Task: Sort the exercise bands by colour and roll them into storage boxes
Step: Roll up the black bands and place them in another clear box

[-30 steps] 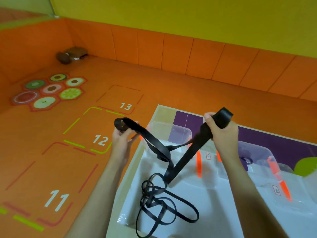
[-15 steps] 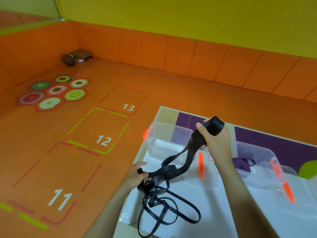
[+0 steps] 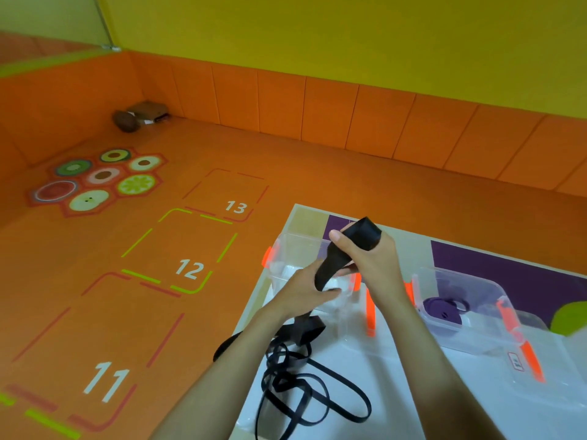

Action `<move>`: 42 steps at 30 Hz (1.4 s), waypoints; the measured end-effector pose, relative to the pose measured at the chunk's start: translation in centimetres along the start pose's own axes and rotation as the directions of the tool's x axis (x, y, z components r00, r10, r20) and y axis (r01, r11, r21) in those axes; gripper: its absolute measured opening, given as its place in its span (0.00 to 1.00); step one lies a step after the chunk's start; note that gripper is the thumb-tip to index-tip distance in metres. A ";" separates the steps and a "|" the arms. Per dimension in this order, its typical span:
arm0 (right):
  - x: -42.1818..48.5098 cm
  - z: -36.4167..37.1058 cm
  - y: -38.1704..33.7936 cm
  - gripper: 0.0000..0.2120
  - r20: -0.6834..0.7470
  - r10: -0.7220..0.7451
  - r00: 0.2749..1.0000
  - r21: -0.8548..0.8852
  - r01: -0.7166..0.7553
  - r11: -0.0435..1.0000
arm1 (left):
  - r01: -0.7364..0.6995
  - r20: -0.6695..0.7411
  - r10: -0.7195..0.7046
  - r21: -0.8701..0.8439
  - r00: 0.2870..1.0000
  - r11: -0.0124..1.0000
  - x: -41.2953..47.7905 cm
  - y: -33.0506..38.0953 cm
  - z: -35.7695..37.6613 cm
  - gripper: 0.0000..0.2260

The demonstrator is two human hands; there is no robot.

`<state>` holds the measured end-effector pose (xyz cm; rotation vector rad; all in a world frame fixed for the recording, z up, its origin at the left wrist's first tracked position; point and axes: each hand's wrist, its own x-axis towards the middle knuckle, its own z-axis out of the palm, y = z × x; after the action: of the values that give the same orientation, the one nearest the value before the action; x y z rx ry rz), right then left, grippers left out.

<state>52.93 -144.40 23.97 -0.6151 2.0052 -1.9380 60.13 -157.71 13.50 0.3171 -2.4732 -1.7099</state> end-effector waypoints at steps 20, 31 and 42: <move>0.8 -0.7 -4.6 0.07 -0.149 -0.038 0.988 0.350 0.089 0.932 | 0.034 -0.084 -0.042 -0.098 0.996 0.995 -0.7 1.9 -3.7 0.06; 2.3 -3.8 -1.1 0.25 -0.135 0.081 0.988 0.262 -0.043 0.964 | -0.007 -0.203 0.020 0.065 0.979 0.998 0.1 8.0 -5.0 0.27; 2.4 -5.8 6.0 0.19 -0.257 0.440 0.861 0.533 -0.253 0.807 | 0.054 -0.267 0.076 0.448 0.961 0.893 0.9 8.1 -6.3 0.29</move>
<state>47.37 -140.46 18.53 0.2598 1.5451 -2.2951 59.81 -160.87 23.33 0.5423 -2.6121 -0.9746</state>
